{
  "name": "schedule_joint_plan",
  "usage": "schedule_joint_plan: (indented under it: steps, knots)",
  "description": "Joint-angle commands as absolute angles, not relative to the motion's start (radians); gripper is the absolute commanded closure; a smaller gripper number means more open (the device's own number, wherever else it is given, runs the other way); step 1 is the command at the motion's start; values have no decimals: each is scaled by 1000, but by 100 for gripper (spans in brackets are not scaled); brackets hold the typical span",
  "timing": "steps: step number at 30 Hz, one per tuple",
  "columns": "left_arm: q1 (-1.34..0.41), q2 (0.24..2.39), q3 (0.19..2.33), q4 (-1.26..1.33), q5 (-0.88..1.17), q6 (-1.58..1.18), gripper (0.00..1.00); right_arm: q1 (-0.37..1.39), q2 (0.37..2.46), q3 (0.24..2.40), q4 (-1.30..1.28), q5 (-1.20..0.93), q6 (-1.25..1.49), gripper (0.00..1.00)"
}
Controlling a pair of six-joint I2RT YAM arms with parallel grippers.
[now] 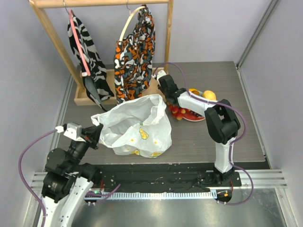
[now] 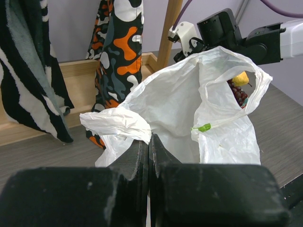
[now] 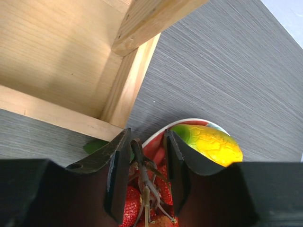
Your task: Place the fruits into the plastic bag
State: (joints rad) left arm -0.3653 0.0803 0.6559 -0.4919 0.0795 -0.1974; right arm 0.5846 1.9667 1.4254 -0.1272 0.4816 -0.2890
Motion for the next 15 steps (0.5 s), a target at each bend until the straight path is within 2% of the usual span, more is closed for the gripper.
schedule_joint_plan:
  steps: [1, 6, 9, 11, 12, 15]
  knots:
    - [-365, 84, 666, -492, 84, -179, 100, 574, 1974, 1439, -97, 448, -298, 60]
    - [-364, 84, 664, -492, 81, -178, 100, 560, 1970, 1428, -97, 405, -282, 69]
    - [-364, 84, 664, -492, 81, -178, 100, 552, 1959, 1416, -97, 384, -270, 80]
    - [-365, 81, 664, -494, 80, -178, 100, 551, 1945, 1408, -95, 373, -264, 82]
    - [-364, 83, 664, -492, 80, -176, 100, 551, 1939, 1399, -89, 368, -256, 87]
    - [-365, 81, 664, -492, 80, -178, 100, 549, 1918, 1381, -86, 356, -239, 92]
